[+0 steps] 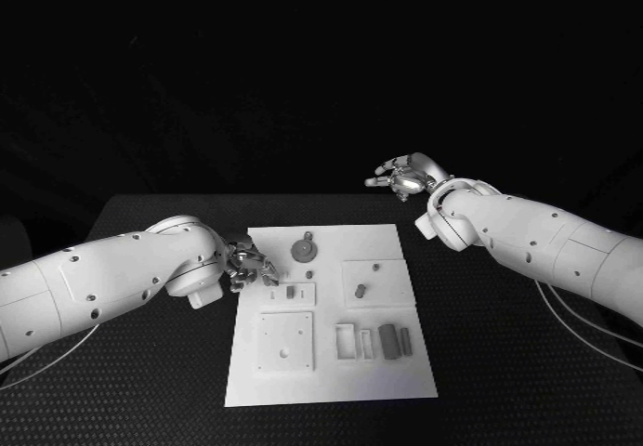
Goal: Assemble the parts on the task board
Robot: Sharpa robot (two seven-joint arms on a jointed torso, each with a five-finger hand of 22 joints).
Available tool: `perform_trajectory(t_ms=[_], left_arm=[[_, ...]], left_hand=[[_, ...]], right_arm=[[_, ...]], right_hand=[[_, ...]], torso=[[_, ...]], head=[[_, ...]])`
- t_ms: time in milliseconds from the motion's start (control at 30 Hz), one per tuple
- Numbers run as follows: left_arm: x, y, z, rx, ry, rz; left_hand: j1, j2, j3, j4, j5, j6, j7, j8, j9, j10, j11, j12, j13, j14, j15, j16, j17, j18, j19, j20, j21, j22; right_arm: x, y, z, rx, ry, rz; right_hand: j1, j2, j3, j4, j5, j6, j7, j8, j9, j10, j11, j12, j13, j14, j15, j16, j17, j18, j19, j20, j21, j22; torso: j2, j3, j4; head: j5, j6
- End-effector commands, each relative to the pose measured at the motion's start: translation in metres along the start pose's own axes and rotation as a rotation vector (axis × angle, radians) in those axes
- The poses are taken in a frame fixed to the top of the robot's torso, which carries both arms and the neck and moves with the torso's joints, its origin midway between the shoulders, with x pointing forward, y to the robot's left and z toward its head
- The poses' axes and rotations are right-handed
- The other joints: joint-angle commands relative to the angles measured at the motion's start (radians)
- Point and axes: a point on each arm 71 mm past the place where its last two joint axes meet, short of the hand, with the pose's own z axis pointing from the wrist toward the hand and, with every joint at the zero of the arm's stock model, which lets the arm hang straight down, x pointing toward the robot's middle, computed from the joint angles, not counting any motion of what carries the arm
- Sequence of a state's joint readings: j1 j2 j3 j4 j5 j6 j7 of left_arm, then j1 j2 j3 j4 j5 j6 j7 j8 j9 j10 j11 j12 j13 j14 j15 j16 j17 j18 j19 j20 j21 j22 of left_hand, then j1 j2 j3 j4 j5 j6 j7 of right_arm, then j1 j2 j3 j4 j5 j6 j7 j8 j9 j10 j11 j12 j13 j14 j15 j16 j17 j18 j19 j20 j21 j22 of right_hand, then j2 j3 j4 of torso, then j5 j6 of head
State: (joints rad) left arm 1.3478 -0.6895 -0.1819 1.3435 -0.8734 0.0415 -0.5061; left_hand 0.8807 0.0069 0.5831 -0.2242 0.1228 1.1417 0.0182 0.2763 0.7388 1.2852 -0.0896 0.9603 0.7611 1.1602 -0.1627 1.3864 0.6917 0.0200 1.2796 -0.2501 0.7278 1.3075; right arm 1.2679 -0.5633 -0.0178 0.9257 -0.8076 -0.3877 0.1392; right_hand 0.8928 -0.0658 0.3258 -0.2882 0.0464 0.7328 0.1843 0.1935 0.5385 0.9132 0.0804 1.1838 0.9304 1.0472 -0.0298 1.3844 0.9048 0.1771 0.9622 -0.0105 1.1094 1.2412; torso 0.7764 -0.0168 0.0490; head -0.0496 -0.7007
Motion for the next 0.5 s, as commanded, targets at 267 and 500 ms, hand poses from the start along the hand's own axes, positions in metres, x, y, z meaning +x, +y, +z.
perform_trajectory(t_ms=[267,500], left_arm=[[0.008,0.003,0.000,-0.021,-0.028,0.070],[0.013,0.005,0.002,-0.037,-0.033,0.079]], left_hand=[[0.049,0.042,0.008,-0.013,0.004,0.010,0.002,0.045,0.068,0.010,-0.001,0.004,-0.001,0.024,-0.025,0.006,-0.002,0.035,0.008,0.000,0.006,0.020],[0.048,0.043,0.008,-0.012,0.005,0.012,0.001,0.046,0.070,0.013,-0.002,0.005,-0.001,0.026,-0.026,0.007,-0.002,0.035,0.011,0.000,0.008,0.019]], right_arm=[[0.000,0.000,0.000,-0.008,0.012,-0.004],[0.001,0.000,0.000,-0.009,0.013,-0.004]], right_hand=[[-0.002,0.003,-0.005,0.000,0.001,0.000,0.008,0.005,-0.001,-0.007,-0.001,0.005,-0.002,-0.010,0.000,0.007,-0.001,0.085,-0.004,-0.002,-0.003,-0.001],[-0.003,0.003,-0.005,0.000,0.001,0.000,0.008,0.005,-0.001,-0.007,-0.001,0.005,-0.002,-0.010,0.000,0.007,-0.002,0.085,-0.004,-0.002,-0.003,-0.002]], torso=[[0.000,-0.0003,-0.0014],[0.000,-0.0004,-0.0016]], head=[[0.002,-0.006],[0.001,-0.005]])
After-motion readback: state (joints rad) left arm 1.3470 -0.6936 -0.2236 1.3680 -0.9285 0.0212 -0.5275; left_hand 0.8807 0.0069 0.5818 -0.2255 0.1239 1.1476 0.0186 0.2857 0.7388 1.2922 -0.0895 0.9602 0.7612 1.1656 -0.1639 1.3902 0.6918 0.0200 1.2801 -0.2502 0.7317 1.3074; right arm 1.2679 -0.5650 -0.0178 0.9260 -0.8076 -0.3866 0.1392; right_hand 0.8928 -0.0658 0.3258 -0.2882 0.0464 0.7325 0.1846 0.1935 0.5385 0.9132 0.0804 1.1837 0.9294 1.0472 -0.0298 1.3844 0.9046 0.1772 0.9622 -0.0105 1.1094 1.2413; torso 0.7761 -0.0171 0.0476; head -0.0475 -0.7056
